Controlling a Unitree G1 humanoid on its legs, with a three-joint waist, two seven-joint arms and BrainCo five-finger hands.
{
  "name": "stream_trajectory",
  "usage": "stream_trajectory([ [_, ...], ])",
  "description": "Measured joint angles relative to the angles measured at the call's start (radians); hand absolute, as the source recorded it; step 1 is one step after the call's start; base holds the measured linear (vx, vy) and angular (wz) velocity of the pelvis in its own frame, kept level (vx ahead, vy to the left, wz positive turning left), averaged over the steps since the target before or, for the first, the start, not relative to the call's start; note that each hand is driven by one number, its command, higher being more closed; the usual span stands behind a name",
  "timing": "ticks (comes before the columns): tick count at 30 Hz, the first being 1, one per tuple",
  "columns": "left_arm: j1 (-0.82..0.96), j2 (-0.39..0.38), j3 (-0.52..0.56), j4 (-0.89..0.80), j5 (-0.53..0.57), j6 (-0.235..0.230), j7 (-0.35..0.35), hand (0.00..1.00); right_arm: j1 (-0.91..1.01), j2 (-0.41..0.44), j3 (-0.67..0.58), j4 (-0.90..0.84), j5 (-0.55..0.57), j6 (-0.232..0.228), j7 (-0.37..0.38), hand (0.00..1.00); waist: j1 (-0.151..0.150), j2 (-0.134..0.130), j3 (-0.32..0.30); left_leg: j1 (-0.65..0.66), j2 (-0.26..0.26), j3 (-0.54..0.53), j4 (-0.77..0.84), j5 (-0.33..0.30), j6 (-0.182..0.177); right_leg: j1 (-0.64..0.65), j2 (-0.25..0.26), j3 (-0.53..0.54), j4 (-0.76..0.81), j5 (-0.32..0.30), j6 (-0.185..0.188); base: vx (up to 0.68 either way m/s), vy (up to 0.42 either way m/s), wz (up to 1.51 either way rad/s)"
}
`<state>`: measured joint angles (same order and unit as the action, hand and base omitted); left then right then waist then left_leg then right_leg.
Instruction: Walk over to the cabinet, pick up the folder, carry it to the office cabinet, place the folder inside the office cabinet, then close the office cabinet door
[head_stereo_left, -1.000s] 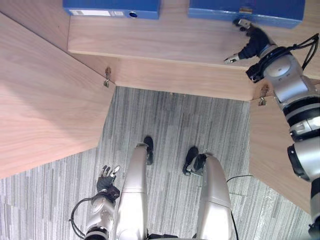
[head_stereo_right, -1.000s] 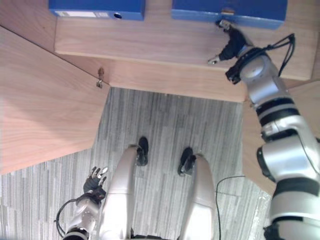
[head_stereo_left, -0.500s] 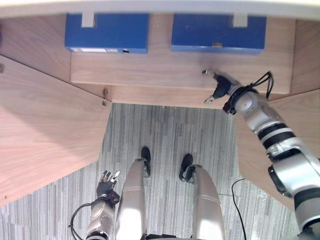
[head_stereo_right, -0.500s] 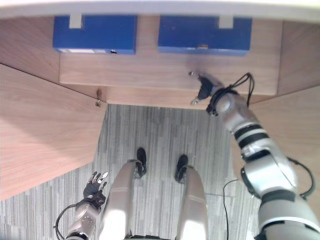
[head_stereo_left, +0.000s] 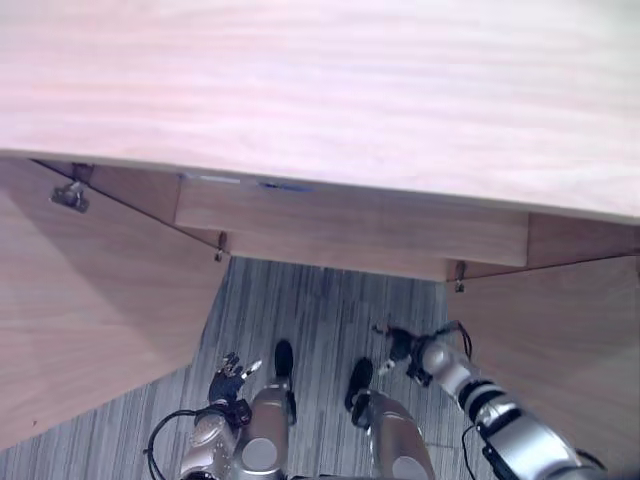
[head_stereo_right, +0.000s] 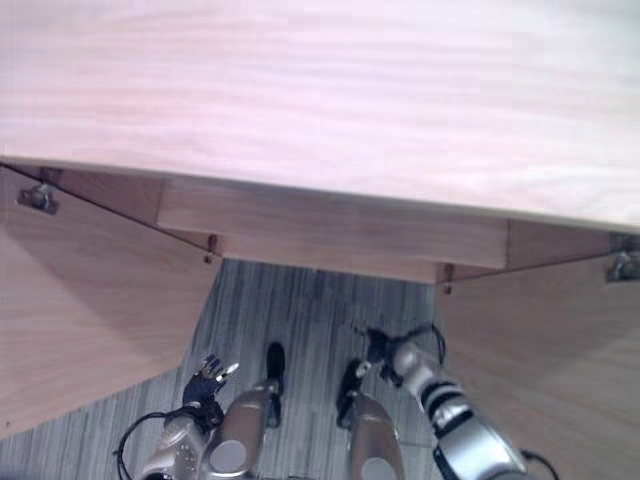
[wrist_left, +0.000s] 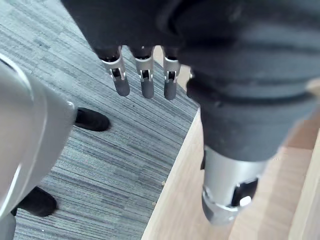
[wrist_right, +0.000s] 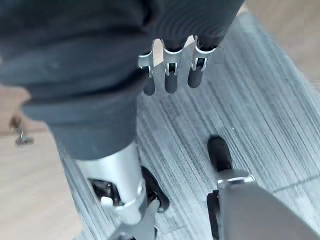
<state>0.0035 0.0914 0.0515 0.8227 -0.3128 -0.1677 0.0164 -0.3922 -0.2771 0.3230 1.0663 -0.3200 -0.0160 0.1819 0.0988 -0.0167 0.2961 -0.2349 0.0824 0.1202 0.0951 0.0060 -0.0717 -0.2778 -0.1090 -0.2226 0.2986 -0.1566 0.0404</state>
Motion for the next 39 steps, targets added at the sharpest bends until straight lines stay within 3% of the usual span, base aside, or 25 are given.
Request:
stream_trajectory([
  [3, -0.032, 0.006, -0.027, 0.065, 0.109, 0.0, 0.022, 0.0, 0.045, 0.075, -0.203, 0.074, 0.062, 0.01, -0.076, 0.0, -0.008, 0.001, -0.068, 0.046, 0.005, -0.001, -0.021, 0.004, 0.0, 0.068, 0.016, 0.002, -0.077, 0.029, 0.0, 0.1, -0.015, -0.06],
  [7, -0.071, -0.015, -0.051, 0.126, 0.307, 0.0, 0.067, 0.0, 0.082, 0.183, -0.366, 0.107, 0.149, 0.008, -0.195, 0.0, -0.04, 0.004, -0.115, 0.082, 0.006, 0.003, -0.046, 0.004, 0.0, 0.116, 0.028, 0.013, -0.15, 0.062, 0.0, 0.04, -0.004, -0.16],
  [9, -0.089, -0.034, -0.055, 0.168, 0.4, 0.003, 0.096, 0.0, 0.119, 0.249, -0.485, 0.134, 0.269, 0.003, -0.242, 0.0, -0.047, 0.006, -0.13, 0.118, 0.008, 0.033, -0.062, 0.004, 0.0, 0.143, 0.037, 0.05, -0.187, 0.092, 0.0, -0.01, 0.021, -0.39],
  [12, -0.097, -0.047, -0.06, 0.201, 0.423, 0.011, 0.115, 0.0, 0.154, 0.283, -0.586, 0.15, 0.445, -0.008, -0.277, 0.0, -0.054, 0.007, -0.145, 0.144, 0.004, 0.063, -0.067, 0.004, 0.001, 0.159, 0.038, 0.089, -0.216, 0.115, 0.003, -0.04, 0.018, -0.5],
  [15, -0.1, -0.051, -0.074, 0.247, 0.435, 0.019, 0.121, 0.0, 0.234, 0.3, -0.731, 0.15, 0.739, -0.04, -0.314, 0.0, -0.081, 0.007, -0.17, 0.199, -0.007, 0.104, -0.094, 0.005, 0.004, 0.187, 0.038, 0.157, -0.262, 0.144, 0.005, -0.11, 0.008, -0.56],
  [18, -0.097, -0.051, -0.098, 0.296, 0.448, 0.025, 0.12, 0.0, 0.281, 0.298, -0.776, 0.149, 0.822, -0.058, -0.331, 0.0, -0.093, 0.013, -0.196, 0.231, -0.008, 0.112, -0.123, 0.003, 0.009, 0.201, 0.05, 0.187, -0.292, 0.171, 0.003, -0.13, -0.007, -0.37],
  [23, -0.063, -0.049, -0.112, 0.35, 0.469, 0.041, 0.107, 0.0, 0.328, 0.291, -0.771, 0.145, 0.781, -0.054, -0.329, 0.0, -0.096, 0.014, -0.216, 0.289, -0.001, 0.187, -0.137, 0.0, 0.015, 0.232, 0.073, 0.267, -0.335, 0.214, 0.005, -0.13, -0.009, -0.46],
  [25, -0.06, -0.046, -0.103, 0.347, 0.46, 0.042, 0.105, 0.0, 0.333, 0.287, -0.756, 0.145, 0.729, -0.053, -0.327, 0.0, -0.094, 0.01, -0.219, 0.253, 0.027, 0.212, -0.01, -0.073, 0.015, 0.229, 0.083, 0.308, -0.334, 0.214, 0.005, -0.16, -0.019, -0.57],
  [27, -0.057, -0.048, -0.058, 0.347, 0.433, 0.042, 0.1, 0.0, 0.342, 0.279, -0.75, 0.145, 0.681, -0.053, -0.321, 0.0, -0.074, 0.026, -0.227, 0.177, 0.076, 0.18, 0.211, -0.192, 0.016, 0.222, 0.119, 0.375, -0.326, 0.22, -0.002, -0.11, 0.022, -0.77],
  [28, -0.056, -0.048, -0.048, 0.347, 0.426, 0.041, 0.099, 0.0, 0.345, 0.278, -0.75, 0.145, 0.675, -0.053, -0.322, 0.0, -0.068, 0.027, -0.228, 0.169, 0.067, 0.132, 0.233, -0.204, 0.024, 0.221, 0.127, 0.394, -0.327, 0.223, -0.002, -0.04, 0.067, -1.0],
  [29, -0.054, -0.047, -0.028, 0.348, 0.417, 0.041, 0.096, 0.0, 0.351, 0.274, -0.729, 0.147, 0.652, -0.053, -0.322, 0.0, -0.06, 0.031, -0.23, 0.163, 0.027, -0.018, 0.245, -0.226, 0.03, 0.222, 0.139, 0.442, -0.331, 0.232, 0.002, -0.01, 0.07, -0.75],
  [32, -0.053, -0.051, -0.024, 0.347, 0.395, 0.04, 0.09, 0.0, 0.37, 0.253, -0.724, 0.147, 0.648, -0.052, -0.322, 0.0, -0.06, 0.031, -0.231, 0.163, -0.045, -0.124, 0.237, -0.249, 0.045, 0.195, 0.129, 0.505, -0.341, 0.243, 0.018, -0.03, 0.141, -0.59],
  [39, -0.016, -0.027, -0.013, 0.348, 0.351, 0.041, 0.085, 0.0, 0.387, 0.242, -0.734, 0.147, 0.648, -0.047, -0.321, 0.0, -0.069, 0.033, -0.24, 0.223, -0.077, 0.038, 0.148, -0.238, 0.074, 0.135, 0.135, 0.665, -0.298, 0.262, 0.043, 0.05, 0.135, -0.72],
])
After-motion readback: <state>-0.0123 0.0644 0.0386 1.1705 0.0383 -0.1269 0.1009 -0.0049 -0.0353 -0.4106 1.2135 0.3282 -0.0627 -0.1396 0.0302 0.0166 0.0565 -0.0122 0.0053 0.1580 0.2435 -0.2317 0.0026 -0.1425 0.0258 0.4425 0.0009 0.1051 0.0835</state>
